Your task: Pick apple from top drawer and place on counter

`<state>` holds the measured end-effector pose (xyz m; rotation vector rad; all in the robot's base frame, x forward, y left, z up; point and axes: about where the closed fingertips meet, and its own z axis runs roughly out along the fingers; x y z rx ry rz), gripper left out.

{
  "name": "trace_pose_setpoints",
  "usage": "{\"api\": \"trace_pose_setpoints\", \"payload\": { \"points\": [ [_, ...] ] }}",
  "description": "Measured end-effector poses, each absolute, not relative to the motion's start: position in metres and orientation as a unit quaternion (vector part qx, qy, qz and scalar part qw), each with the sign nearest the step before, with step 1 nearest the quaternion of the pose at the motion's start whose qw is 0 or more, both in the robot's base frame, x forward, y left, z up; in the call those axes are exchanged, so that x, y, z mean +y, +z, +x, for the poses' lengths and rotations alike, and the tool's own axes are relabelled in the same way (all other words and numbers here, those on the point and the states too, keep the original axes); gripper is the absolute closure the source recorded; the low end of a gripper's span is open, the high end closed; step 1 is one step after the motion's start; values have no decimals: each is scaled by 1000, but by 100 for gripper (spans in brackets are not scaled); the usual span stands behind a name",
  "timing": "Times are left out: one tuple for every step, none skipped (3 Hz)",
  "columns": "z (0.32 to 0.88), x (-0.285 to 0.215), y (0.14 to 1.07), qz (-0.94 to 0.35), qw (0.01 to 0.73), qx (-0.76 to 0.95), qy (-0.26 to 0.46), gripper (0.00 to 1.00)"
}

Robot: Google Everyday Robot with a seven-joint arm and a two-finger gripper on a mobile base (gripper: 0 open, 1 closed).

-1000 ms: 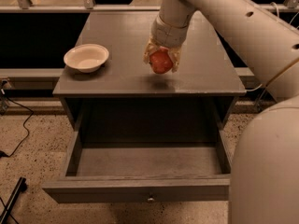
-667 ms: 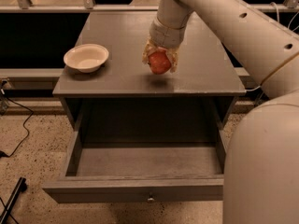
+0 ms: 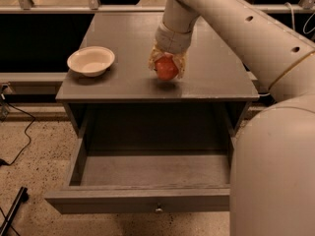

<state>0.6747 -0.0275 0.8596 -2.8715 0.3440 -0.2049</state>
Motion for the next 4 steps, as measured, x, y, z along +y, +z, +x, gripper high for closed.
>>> {"api": "trace_pose_setpoints", "payload": {
  "points": [
    [675, -25, 852, -985, 114, 116, -63, 82],
    [678, -22, 848, -984, 116, 115, -64, 60],
    [679, -21, 846, -984, 117, 115, -64, 37],
    [680, -19, 844, -984, 118, 114, -64, 13]
  ]
}}
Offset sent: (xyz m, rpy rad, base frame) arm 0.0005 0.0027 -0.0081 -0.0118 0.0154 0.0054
